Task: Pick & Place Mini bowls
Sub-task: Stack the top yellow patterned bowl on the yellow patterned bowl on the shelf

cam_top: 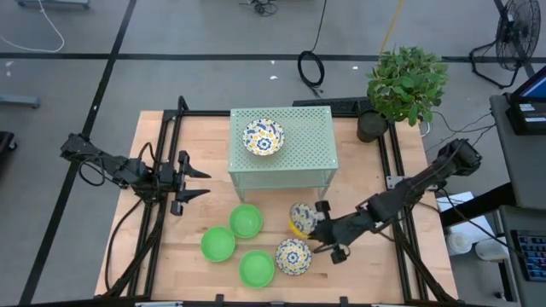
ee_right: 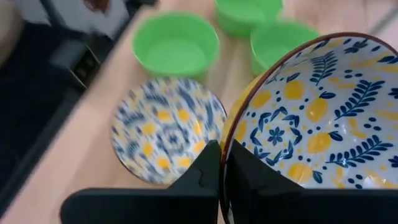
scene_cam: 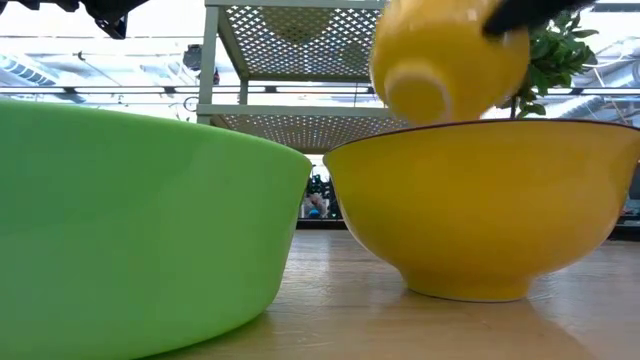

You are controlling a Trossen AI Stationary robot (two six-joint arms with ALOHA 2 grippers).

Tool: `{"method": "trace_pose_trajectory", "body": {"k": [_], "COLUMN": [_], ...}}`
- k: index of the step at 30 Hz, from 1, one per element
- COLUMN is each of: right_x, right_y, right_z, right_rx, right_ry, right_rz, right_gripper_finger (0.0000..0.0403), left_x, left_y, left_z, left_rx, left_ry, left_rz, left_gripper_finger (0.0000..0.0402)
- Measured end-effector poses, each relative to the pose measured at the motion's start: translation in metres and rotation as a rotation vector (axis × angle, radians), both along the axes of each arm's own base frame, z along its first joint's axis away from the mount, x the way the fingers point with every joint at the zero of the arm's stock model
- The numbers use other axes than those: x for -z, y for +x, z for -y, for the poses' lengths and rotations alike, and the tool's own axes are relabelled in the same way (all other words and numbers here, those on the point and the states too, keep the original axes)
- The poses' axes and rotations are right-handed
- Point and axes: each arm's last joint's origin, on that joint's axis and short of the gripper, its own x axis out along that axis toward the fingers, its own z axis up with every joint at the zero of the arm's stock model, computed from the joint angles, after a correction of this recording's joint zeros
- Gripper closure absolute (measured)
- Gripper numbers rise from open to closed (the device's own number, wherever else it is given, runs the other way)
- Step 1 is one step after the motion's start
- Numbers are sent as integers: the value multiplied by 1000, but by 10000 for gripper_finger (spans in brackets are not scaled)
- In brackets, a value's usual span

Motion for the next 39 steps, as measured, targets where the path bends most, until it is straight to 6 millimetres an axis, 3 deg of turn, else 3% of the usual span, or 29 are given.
{"method": "trace_pose_trajectory", "body": {"k": [7, 13, 24, 33, 36, 39], "right_x": [-24, -44, -123, -202, -215, -217], "right_y": [5, 18, 36, 38, 48, 65], "right_z": [-14, -4, 21, 68, 90, 109], "right_rx": [-174, -182, -170, -44, 46, 125], "right_ry": [13, -61, -177, -268, -309, -364], "right_rz": [268, 390, 493, 589, 557, 476], "right_gripper_finger": [402, 402, 402, 403, 403, 403], "left_x": [0, 0, 0, 0, 0, 0], "left_y": [0, 0, 0, 0, 0, 0], "left_z": [0, 0, 0, 0, 0, 0], "left_rx": [0, 0, 0, 0, 0, 0], "left_ry": [0, 0, 0, 0, 0, 0], "left_rz": [-1, 0, 0, -1, 0, 0], "left_gripper_finger": [204, 204, 204, 204, 204, 204]}}
